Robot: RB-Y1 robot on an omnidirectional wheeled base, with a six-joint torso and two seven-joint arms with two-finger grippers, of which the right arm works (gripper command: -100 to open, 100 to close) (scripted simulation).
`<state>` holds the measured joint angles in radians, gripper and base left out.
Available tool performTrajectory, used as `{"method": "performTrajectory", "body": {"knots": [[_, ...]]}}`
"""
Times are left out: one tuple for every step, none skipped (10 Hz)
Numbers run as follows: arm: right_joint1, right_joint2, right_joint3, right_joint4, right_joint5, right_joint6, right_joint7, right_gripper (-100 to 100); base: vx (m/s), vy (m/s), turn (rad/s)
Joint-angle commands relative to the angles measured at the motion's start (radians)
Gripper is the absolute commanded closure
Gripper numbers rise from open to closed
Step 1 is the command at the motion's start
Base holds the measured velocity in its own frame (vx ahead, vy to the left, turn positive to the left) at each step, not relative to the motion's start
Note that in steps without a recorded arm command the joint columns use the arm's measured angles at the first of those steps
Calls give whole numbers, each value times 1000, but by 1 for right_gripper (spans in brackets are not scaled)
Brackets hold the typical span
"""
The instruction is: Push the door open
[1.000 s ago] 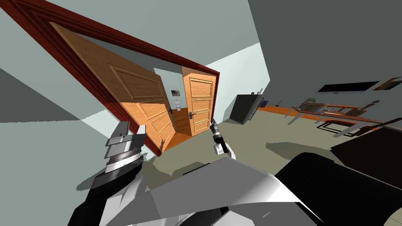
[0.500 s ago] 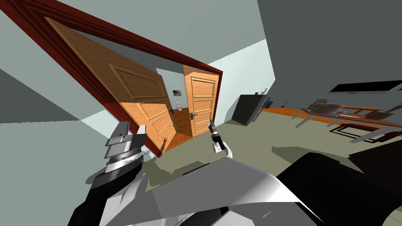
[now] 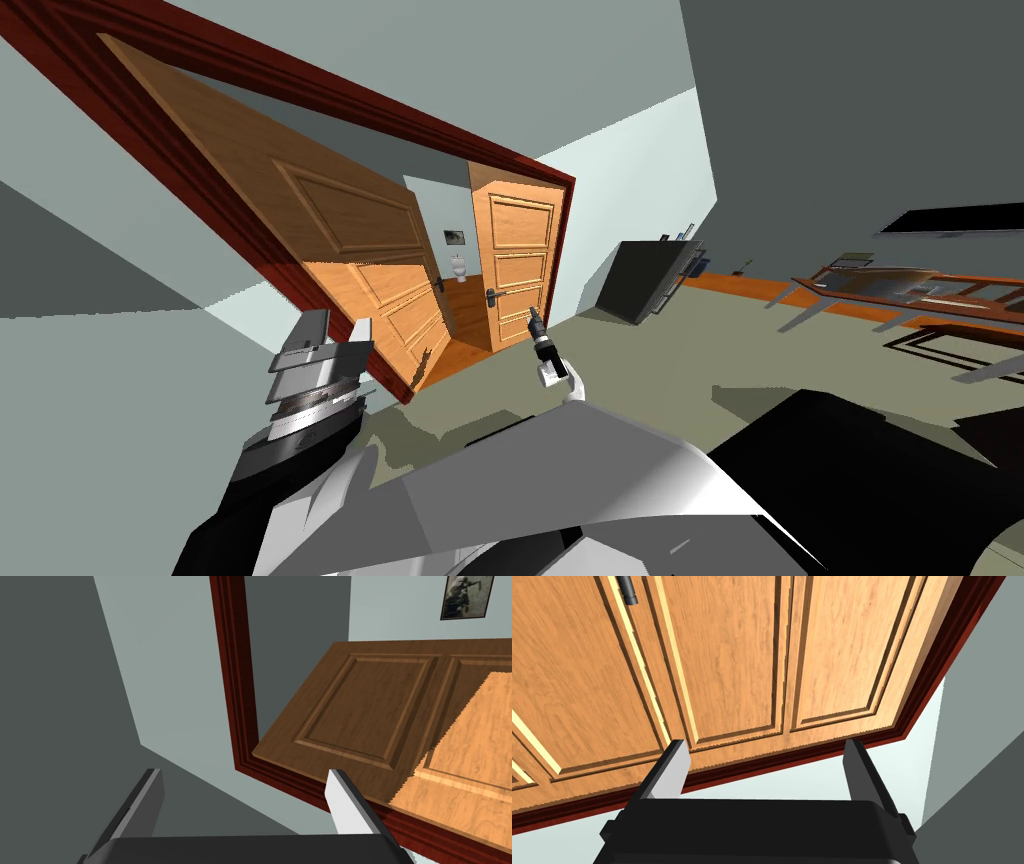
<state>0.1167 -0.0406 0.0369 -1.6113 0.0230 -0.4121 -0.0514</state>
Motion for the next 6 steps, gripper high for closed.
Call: {"method": "performTrajectory", "body": {"knots": [[-23,-5,-2,42,0,8,-2,-100,108,-17,52],[-37,-4,-2,66,1,14,-1,-100,94,-21,60],[-51,-4,-1,89,3,20,-1,-100,92,-17,53],[-64,-3,-1,113,4,25,0,-100,103,-6,57],[-78,-2,-1,137,5,31,0,-100,102,-10,56],[-91,0,-1,159,6,36,1,-100,92,-22,48]]}}
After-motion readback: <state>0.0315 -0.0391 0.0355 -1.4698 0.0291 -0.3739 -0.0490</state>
